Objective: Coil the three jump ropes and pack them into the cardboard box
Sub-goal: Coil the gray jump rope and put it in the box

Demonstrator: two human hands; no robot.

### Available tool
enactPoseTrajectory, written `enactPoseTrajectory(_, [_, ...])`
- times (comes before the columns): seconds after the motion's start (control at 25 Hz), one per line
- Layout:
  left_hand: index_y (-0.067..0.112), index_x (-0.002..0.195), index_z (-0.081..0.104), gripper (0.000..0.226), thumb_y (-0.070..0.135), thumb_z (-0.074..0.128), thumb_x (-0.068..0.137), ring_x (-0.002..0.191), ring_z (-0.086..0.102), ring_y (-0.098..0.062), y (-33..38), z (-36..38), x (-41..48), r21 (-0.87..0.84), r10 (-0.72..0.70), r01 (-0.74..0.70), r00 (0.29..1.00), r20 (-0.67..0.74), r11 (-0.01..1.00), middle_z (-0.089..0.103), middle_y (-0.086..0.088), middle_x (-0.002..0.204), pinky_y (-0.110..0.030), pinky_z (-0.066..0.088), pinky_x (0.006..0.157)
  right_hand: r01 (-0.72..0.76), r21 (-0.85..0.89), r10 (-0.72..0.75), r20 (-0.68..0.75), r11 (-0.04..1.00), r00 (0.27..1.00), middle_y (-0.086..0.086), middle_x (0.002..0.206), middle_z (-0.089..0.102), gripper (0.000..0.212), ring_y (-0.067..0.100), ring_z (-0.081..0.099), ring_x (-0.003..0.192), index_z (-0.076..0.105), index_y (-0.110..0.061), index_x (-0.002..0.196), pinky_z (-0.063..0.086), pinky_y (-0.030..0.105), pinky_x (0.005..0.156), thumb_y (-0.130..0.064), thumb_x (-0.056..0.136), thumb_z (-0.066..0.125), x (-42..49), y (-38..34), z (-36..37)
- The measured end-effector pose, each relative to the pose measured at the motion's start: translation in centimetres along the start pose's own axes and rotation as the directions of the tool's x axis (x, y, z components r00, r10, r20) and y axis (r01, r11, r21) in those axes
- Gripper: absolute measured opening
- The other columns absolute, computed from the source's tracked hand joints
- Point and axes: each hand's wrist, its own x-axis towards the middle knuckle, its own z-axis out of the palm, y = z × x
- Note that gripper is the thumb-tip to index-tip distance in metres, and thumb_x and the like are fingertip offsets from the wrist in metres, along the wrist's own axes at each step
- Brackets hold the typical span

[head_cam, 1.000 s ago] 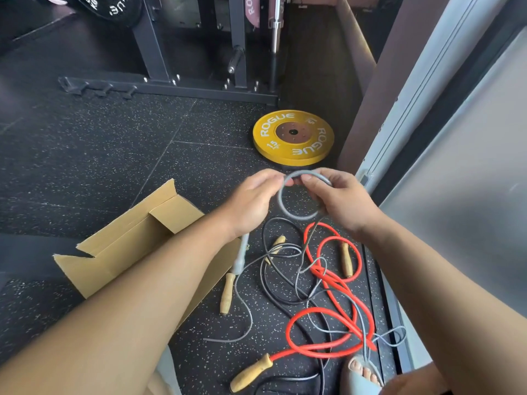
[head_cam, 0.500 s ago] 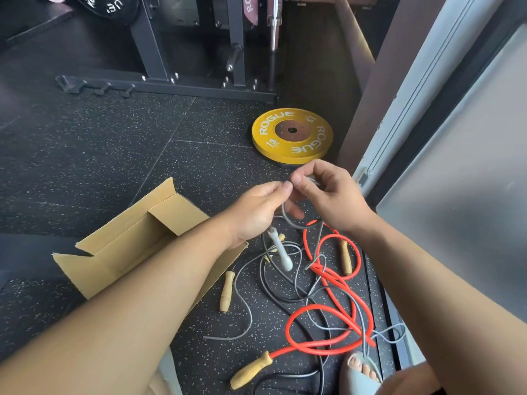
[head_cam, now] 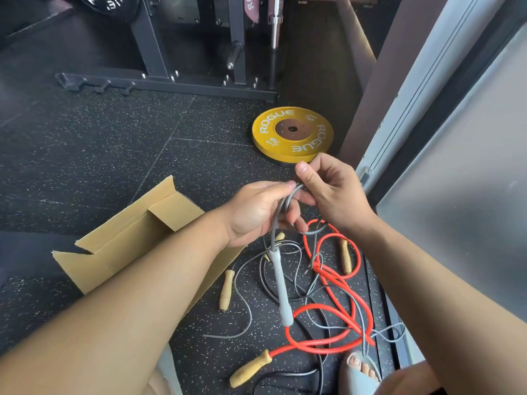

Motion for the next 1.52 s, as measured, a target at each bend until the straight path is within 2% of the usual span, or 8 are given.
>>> enactPoseTrajectory(0.32, [0.010, 0.087, 0.054, 0.040, 0.034, 0.028, 0.105, 0.051, 0.051, -0.017, -0.2, 0.9, 0.1, -0.063, -0.083, 0.092, 0.989, 0.122, 0.994, 0.044, 0.002, 0.052, -0.034, 0.042, 0.076, -0.095, 0.065, 0.101, -0.107, 0.993, 0.989, 0.005, 0.048, 0.047, 0.055, 0.027, 0.045, 0.048, 0.039, -0.019, 0.062, 0.033, 0.029, 0.046, -0.060, 0.080, 0.072, -0.1, -0.3, 0.6])
enactPoseTrajectory(0.4, [0.009, 0.084, 0.052, 0.037, 0.029, 0.028, 0.103, 0.051, 0.056, -0.019, -0.3, 1.0, 0.0, -0.093, -0.111, 0.126, 0.982, 0.155, 0.988, 0.045, 0.001, 0.052, -0.039, 0.044, 0.083, -0.107, 0.078, 0.111, -0.056, 0.991, 0.992, 0.008, 0.046, 0.050, 0.060, 0.041, 0.051, 0.046, 0.040, -0.015, 0.063, 0.033, 0.028, 0.045, -0.061, 0.081, 0.075, -0.3, 0.0, 0.7])
enactPoseTrajectory(0.52, [0.010, 0.088, 0.051, 0.030, 0.024, 0.029, 0.102, 0.042, 0.041, -0.010, 0.0, 0.7, -0.1, -0.155, -0.066, 0.096, 0.980, 0.186, 0.983, 0.032, 0.008, 0.047, -0.031, 0.051, 0.069, -0.149, 0.034, 0.150, -0.023, 0.988, 0.988, 0.002, 0.054, 0.052, 0.057, 0.019, 0.046, 0.051, 0.050, -0.007, 0.070, 0.036, 0.027, 0.052, -0.059, 0.090, 0.064, -0.2, -0.1, 0.2])
enactPoseTrajectory(0.72, [0.014, 0.082, 0.052, 0.031, 0.024, 0.027, 0.099, 0.037, 0.030, -0.007, 1.3, -0.3, -0.2, -0.346, 0.045, 0.008, 0.988, 0.144, 0.938, 0.029, 0.011, 0.042, -0.028, 0.047, 0.057, -0.312, 0.399, 0.219, 0.262, 0.862, 0.940, 0.013, 0.066, 0.056, 0.032, 0.029, 0.057, 0.060, 0.073, -0.017, 0.083, 0.048, 0.040, 0.068, -0.037, 0.097, 0.053, 0.2, -0.2, -1.5])
enactPoseTrajectory(0.96, [0.007, 0.089, 0.061, 0.046, 0.035, 0.027, 0.105, 0.048, 0.052, -0.017, 1.0, -0.5, -0.2, -0.166, -0.086, 0.102, 0.991, 0.098, 0.981, 0.041, 0.002, 0.051, -0.038, 0.057, 0.077, -0.078, 0.122, 0.062, 0.130, 0.989, 0.990, -0.005, 0.058, 0.055, 0.019, 0.009, 0.045, 0.055, 0.077, -0.017, 0.083, 0.040, 0.021, 0.053, -0.028, 0.093, 0.066, -0.4, -0.8, -1.7])
enactPoseTrajectory(1.12, [0.015, 0.081, 0.053, 0.041, 0.038, 0.030, 0.105, 0.043, 0.033, -0.011, 0.8, -0.8, -0.2, -0.130, -0.096, 0.112, 0.988, 0.125, 0.985, 0.030, 0.008, 0.049, -0.029, 0.047, 0.063, -0.058, 0.099, 0.044, 0.133, 0.993, 0.990, -0.006, 0.071, 0.070, 0.015, 0.006, 0.049, 0.059, 0.078, -0.012, 0.103, 0.041, 0.017, 0.057, -0.015, 0.096, 0.065, -0.7, -1.3, -1.3])
enactPoseTrajectory(1.32, [0.021, 0.069, 0.044, 0.033, 0.030, 0.032, 0.098, 0.043, 0.008, -0.010, 1.9, -1.4, 0.0, -0.403, 0.080, -0.046, 0.995, 0.066, 0.914, 0.023, 0.011, 0.046, -0.026, 0.014, 0.047, -0.263, 0.123, 0.242, 0.164, 0.957, 0.956, 0.016, 0.071, 0.057, 0.030, 0.018, 0.054, 0.063, 0.068, -0.004, 0.110, 0.047, 0.023, 0.062, -0.016, 0.109, 0.040, -0.4, 0.0, -1.3])
enactPoseTrajectory(1.52, [0.019, 0.073, 0.045, 0.031, 0.023, 0.027, 0.098, 0.045, 0.010, -0.011, 2.5, -2.7, 0.1, -0.425, 0.198, -0.239, 0.970, -0.138, 0.873, 0.023, 0.009, 0.050, -0.024, 0.021, 0.045, -0.212, -0.091, 0.225, 0.182, 0.973, 0.957, -0.005, 0.071, 0.060, 0.015, 0.012, 0.051, 0.057, 0.058, -0.020, 0.103, 0.042, 0.025, 0.056, -0.012, 0.107, 0.046, -0.6, 1.9, -1.4])
